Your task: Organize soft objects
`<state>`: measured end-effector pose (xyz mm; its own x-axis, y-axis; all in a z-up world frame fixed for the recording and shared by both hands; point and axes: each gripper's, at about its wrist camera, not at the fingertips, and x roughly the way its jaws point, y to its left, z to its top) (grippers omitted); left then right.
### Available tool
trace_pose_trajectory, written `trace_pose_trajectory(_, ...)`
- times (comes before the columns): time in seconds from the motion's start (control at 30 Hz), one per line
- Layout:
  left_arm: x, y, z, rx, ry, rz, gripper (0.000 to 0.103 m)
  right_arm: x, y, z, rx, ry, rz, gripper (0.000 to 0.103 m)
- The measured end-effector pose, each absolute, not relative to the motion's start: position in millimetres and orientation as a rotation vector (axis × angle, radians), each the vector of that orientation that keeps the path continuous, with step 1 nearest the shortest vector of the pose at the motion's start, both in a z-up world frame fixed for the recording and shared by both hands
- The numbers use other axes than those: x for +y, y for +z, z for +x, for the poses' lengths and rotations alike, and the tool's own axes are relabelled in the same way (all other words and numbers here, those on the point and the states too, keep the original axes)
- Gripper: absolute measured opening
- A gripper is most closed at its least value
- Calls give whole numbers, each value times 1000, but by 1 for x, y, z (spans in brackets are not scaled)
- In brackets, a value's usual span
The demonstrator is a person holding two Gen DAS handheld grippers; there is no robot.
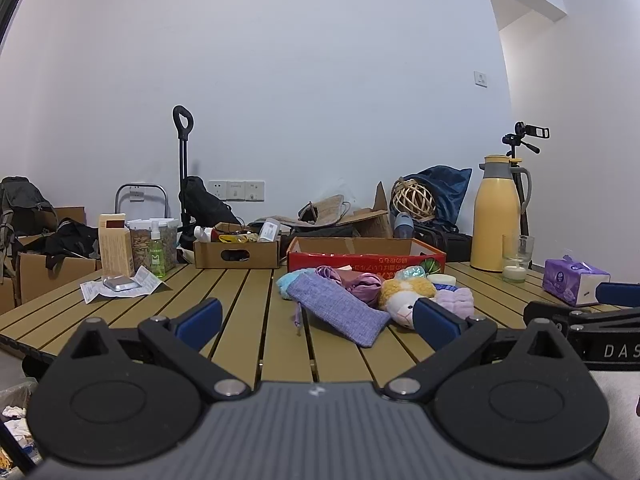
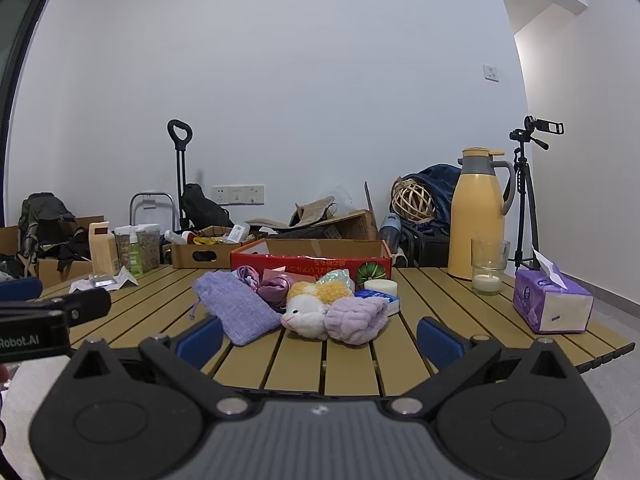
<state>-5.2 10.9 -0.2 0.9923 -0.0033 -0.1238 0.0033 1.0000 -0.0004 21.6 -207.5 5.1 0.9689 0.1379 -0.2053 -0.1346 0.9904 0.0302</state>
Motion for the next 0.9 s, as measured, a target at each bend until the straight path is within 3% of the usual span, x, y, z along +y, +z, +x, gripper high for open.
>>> trace_pose_trajectory(0.9, 8, 1, -5, 126, -5, 2, 103, -205, 5, 17, 188, 138, -13, 103)
